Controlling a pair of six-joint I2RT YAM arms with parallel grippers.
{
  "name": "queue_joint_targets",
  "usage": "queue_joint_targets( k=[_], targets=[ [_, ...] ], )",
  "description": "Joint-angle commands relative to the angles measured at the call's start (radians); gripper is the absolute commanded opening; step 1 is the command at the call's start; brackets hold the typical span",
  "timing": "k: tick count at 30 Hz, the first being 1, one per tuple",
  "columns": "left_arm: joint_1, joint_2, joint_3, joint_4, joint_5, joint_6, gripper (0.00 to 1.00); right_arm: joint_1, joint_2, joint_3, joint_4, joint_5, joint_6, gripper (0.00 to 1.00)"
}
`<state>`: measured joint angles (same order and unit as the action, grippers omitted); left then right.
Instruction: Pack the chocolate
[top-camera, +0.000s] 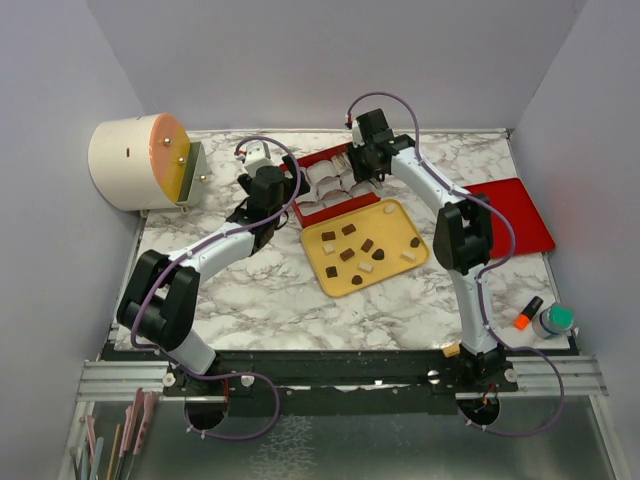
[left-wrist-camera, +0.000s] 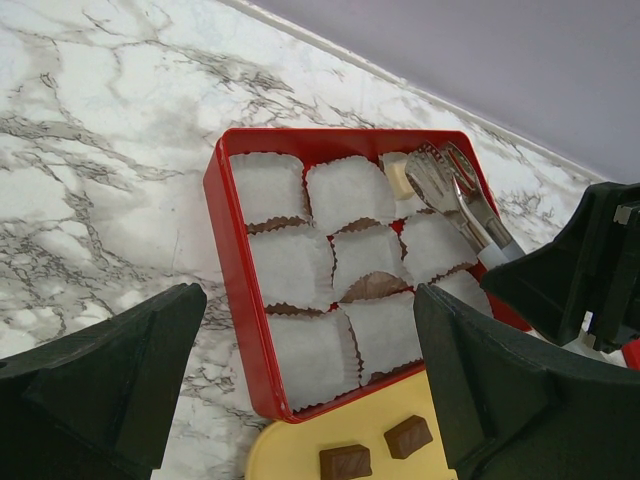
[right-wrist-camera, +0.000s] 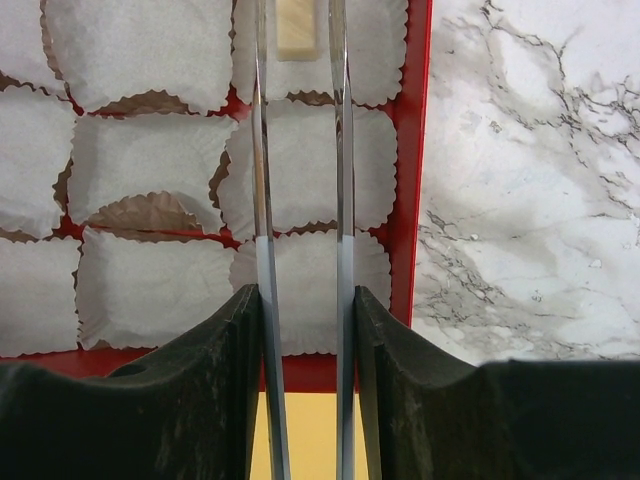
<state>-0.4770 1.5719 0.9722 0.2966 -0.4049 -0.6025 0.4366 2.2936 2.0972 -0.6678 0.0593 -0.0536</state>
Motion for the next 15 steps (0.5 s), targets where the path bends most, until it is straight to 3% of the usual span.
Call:
queue_joint_targets(
  k=[1,15],
  targets=[
    [0.006,0.008,-0.001,-0.011,0.017,0.001,0.96,-0.006,0.019,0.034,0.007,-0.012,0.001,0.41],
    [0.008,0.017,0.005,-0.019,0.015,0.007,0.96,-0.009,-0.093,-0.058,0.021,-0.014,-0.002,0.34]
  ],
)
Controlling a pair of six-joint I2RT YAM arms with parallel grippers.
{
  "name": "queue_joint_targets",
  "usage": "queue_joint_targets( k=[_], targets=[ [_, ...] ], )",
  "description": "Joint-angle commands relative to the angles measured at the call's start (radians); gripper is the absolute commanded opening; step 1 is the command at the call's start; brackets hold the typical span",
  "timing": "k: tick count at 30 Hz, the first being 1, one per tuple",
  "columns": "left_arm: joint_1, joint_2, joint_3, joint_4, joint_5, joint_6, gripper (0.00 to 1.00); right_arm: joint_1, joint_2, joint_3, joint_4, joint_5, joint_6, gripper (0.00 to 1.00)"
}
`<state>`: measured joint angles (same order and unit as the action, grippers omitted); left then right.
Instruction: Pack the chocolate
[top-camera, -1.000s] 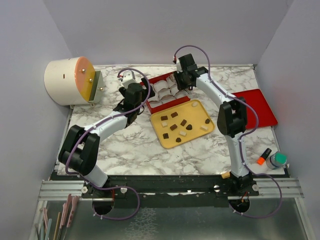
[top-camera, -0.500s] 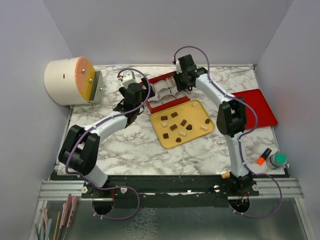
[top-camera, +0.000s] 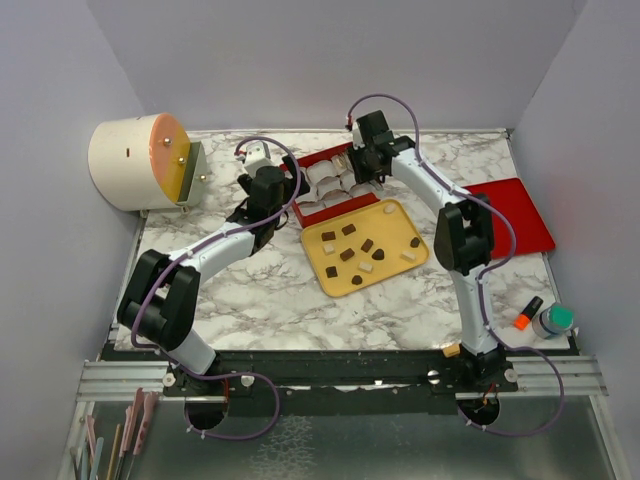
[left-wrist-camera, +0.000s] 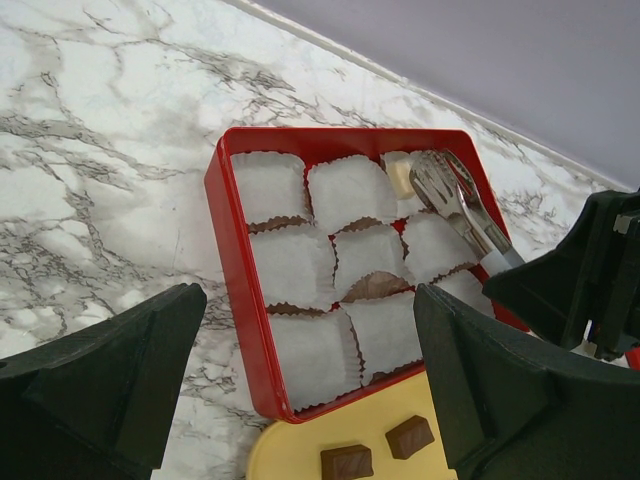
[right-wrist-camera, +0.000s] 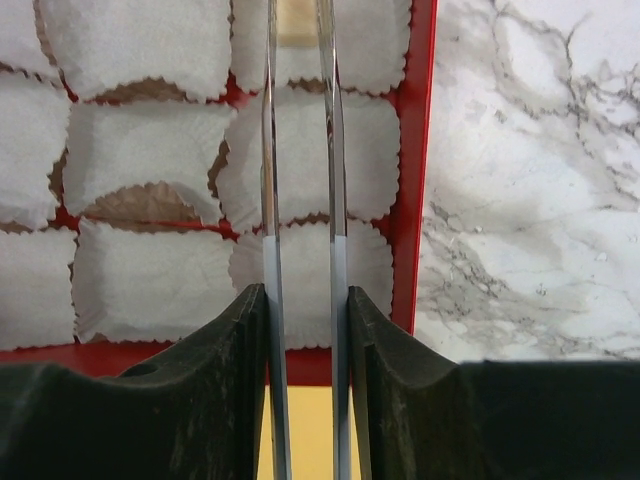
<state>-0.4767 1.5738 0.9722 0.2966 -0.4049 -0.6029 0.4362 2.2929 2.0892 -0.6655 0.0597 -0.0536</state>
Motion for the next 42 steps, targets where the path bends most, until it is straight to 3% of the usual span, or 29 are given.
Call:
queue_joint_targets(
  k=[1,11,23,33,42],
  targets=[
    [0.007,0.014,0.005,-0.02,0.015,0.008,0.96,-0.007,-0.119,-0.083,0.027,-0.021,-0.001,0.34],
    [0.007,0.009,0.005,-0.035,0.023,-0.009,0.96,0.028,-0.472,-0.524,0.127,-0.005,0.005,0.32],
    [0.006,0.016,0.003,-0.04,0.036,-0.029,0.96,0.12,-0.754,-0.853,0.154,-0.008,0.106,0.32],
    [0.006,0.013,-0.003,-0.039,0.04,-0.032,0.96,0.154,-0.799,-0.952,0.17,-0.029,0.146,0.47],
    [0.006,0.002,-0.016,-0.038,0.035,-0.034,0.95,0.156,-0.795,-0.959,0.173,-0.042,0.153,0.48]
  ],
)
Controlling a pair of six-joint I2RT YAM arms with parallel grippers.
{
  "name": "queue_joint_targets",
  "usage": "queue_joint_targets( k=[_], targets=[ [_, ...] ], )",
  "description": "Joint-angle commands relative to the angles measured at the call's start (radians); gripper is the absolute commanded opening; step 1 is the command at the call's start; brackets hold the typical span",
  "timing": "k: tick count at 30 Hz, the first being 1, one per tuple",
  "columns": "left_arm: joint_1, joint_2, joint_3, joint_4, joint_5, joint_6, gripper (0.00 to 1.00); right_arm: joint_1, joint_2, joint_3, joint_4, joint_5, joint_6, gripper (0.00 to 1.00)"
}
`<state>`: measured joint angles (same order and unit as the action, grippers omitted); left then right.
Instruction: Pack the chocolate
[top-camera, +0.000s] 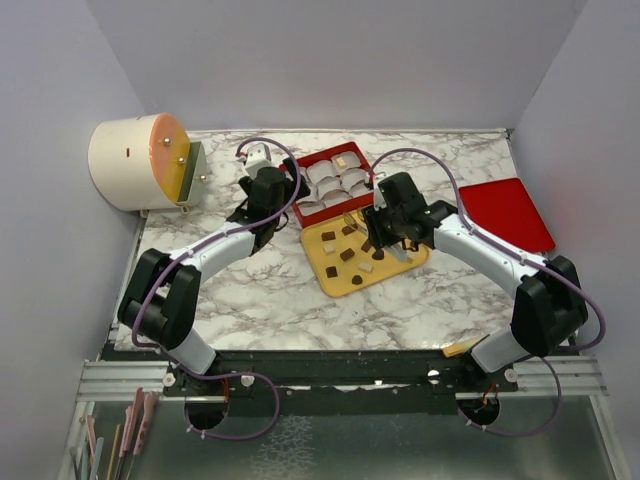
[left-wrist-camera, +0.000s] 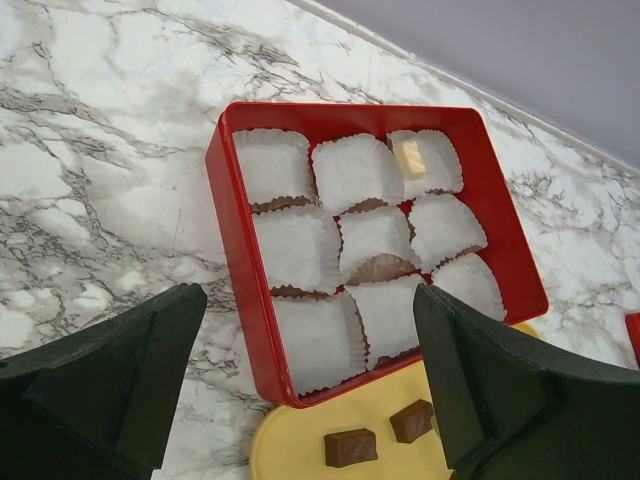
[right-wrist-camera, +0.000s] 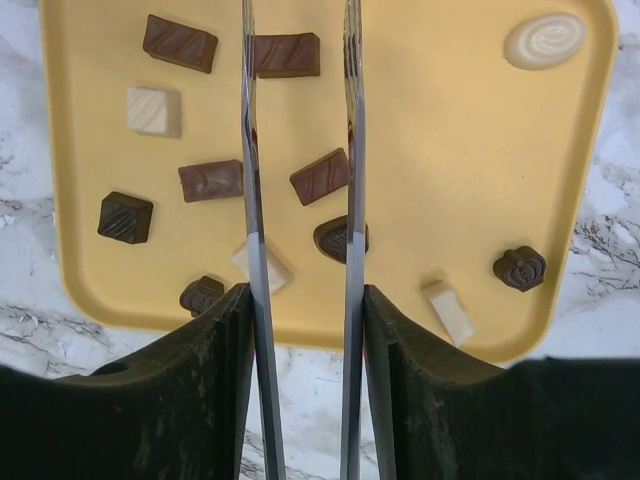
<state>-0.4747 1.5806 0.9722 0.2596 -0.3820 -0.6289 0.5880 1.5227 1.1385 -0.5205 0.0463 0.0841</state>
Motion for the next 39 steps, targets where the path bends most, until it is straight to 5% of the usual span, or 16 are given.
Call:
queue_joint_targets(
  k=[1,39],
  targets=[
    [0.004,-0.007,-0.016,0.0,0.011,-0.009,0.96,0.004,-0.024,-0.009,0.031,-0.031,0.018,0.48],
    [0.004,0.019,-0.02,0.014,0.015,-0.026,0.96,0.058,0.047,0.006,0.005,0.091,-0.004,0.48]
  ],
)
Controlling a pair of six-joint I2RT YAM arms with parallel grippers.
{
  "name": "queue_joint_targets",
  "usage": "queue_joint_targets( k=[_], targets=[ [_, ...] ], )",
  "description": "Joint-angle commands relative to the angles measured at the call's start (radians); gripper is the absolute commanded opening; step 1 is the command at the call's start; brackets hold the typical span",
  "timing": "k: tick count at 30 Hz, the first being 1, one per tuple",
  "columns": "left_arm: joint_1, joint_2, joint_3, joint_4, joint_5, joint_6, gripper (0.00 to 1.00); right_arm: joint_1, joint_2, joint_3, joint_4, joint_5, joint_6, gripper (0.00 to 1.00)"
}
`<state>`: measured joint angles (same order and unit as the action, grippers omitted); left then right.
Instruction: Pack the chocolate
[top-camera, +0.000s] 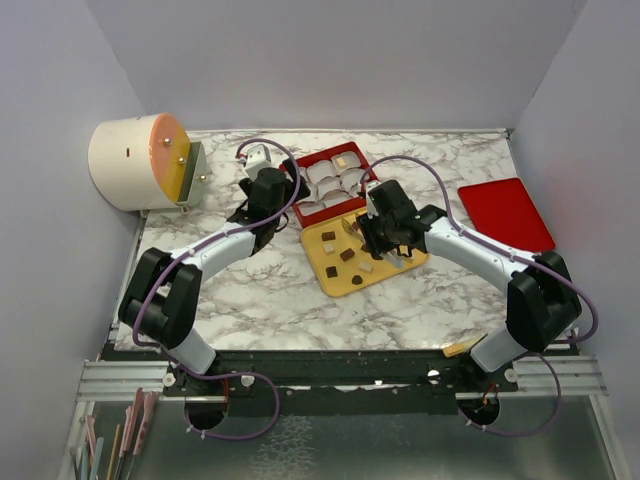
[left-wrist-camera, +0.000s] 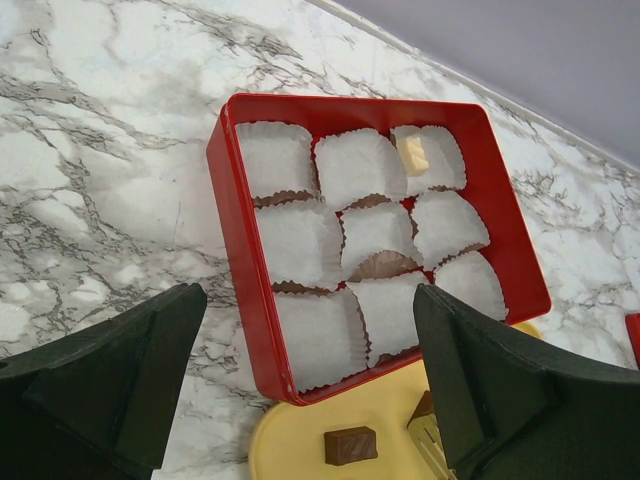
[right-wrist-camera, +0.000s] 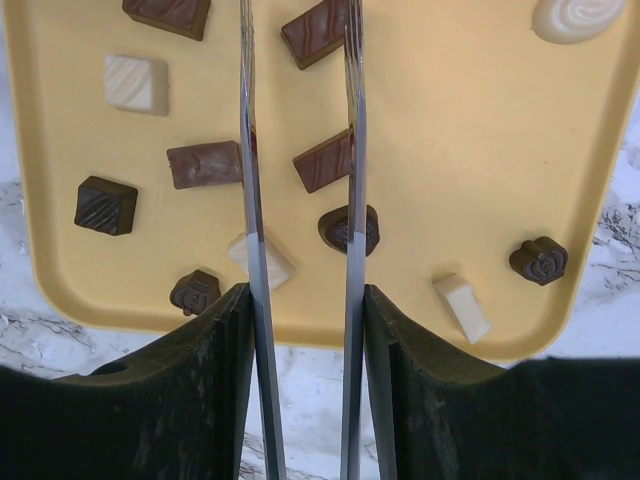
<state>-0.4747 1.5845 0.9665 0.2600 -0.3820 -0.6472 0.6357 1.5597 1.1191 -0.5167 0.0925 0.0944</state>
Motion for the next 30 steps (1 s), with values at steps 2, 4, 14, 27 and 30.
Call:
queue_joint_targets(
  k=[2,4,14,27,30],
  targets=[
    [0.004,0.018,-0.012,0.015,0.015,-0.008,0.96,0.011,0.011,0.036,-0.005,0.059,-0.016,0.48],
    [0.004,0.02,-0.008,0.015,0.017,-0.006,0.95,0.013,0.014,0.046,-0.016,0.072,-0.019,0.48],
    [0.004,0.032,-0.008,0.017,0.023,-0.011,0.95,0.022,0.027,0.06,-0.055,0.105,-0.018,0.48],
    [0.004,0.038,-0.011,0.023,0.029,-0.016,0.96,0.04,0.07,0.058,-0.061,0.092,0.02,0.48],
    [0.004,0.038,-0.013,0.024,0.029,-0.016,0.95,0.044,0.083,0.06,-0.062,0.092,0.027,0.48]
  ],
)
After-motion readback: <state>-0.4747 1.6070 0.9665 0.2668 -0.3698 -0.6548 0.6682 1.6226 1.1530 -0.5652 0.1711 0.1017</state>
